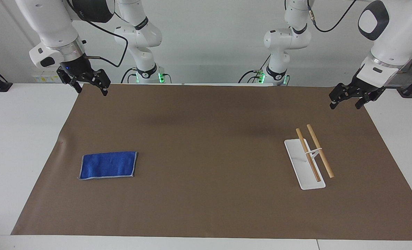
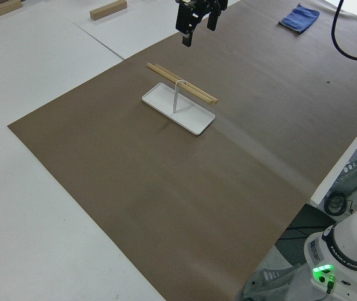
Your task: Right arm passes towel to left arm to hang
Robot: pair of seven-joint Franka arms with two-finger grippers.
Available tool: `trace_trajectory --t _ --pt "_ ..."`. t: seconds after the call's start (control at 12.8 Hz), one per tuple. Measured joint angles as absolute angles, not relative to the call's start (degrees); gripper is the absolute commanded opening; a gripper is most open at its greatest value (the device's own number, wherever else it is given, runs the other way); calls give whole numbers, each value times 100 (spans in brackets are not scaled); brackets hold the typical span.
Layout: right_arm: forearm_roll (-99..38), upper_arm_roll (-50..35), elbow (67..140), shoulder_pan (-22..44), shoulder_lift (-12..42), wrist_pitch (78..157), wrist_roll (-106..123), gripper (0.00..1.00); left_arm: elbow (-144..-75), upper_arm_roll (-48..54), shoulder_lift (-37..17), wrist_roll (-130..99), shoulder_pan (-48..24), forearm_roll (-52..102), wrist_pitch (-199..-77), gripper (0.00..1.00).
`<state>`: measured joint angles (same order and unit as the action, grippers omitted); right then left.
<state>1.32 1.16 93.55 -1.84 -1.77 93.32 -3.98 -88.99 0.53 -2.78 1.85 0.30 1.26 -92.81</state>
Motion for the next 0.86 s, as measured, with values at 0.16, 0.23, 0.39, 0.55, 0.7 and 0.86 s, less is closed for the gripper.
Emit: trace_trajectory --t 0.16,0.23,0.39,0.55,0.7,0.86 --pt "132 117 9654 -188 -136 9879 -386 100 -8899 53 -278 185 30 126 -9281 100" --pt "132 118 9804 -192 -67 10201 -330 100 -8899 53 -278 185 30 126 -9281 100" --pt "132 122 10046 -263 215 10870 -100 100 -8899 53 -278 185 30 126 -9281 100" --pt "132 127 10196 -416 665 11517 216 100 -8899 53 -278 185 30 126 -9281 100" --pt "132 130 10378 -540 1083 12222 444 100 -8899 53 -278 185 30 126 -9281 100" --pt "132 132 10603 -576 1391 12851 508 100 -8899 53 -278 185 30 126 -9281 100"
